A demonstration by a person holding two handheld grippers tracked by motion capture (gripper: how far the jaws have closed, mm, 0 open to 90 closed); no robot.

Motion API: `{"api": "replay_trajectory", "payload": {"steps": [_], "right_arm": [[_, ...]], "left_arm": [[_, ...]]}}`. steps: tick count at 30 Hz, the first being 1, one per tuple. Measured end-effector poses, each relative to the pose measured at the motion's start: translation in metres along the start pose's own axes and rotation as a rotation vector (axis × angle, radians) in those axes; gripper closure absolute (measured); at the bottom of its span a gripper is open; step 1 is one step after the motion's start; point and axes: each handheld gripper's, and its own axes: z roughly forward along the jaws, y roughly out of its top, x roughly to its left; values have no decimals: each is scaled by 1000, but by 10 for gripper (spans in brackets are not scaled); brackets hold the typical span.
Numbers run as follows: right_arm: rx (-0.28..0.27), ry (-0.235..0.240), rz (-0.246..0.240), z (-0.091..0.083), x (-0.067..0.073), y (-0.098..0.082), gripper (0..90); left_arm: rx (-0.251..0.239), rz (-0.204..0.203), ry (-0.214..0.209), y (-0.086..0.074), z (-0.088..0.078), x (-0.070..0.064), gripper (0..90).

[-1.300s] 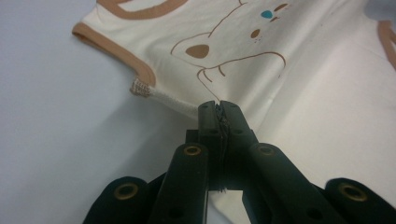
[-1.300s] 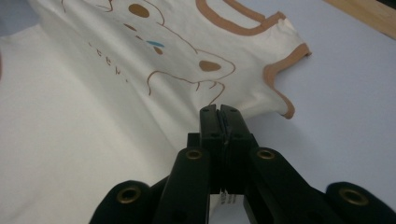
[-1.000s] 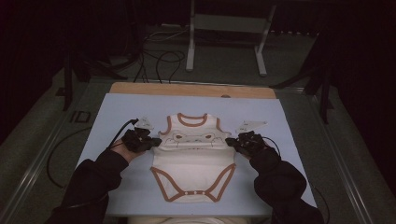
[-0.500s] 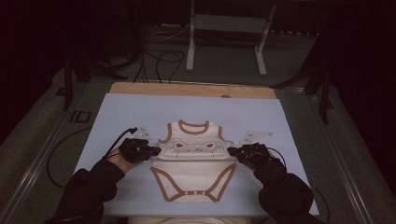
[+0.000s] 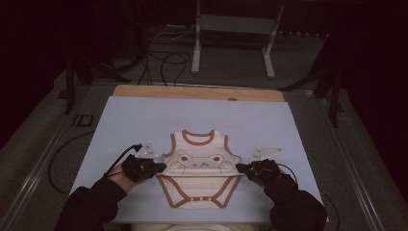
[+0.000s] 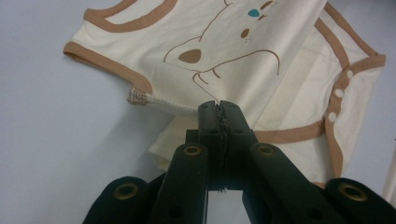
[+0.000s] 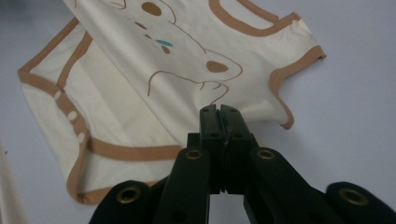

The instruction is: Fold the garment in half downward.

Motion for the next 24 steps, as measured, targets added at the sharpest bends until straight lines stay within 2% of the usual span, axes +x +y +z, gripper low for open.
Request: {"api": "replay_trajectory", "payload": {"steps": [12,16,24], "right_arm": [[32,25,15,3,9,-17,900],[39,39,25,4,13,-24,900],[53,56,34,8,17,-35,900]], "left_arm": [[21,-6,-25,-15,8,-15,898],[21,-25,-28,-20,10,-16,898],[27,-32,-39,-30,16,-20,897]]}}
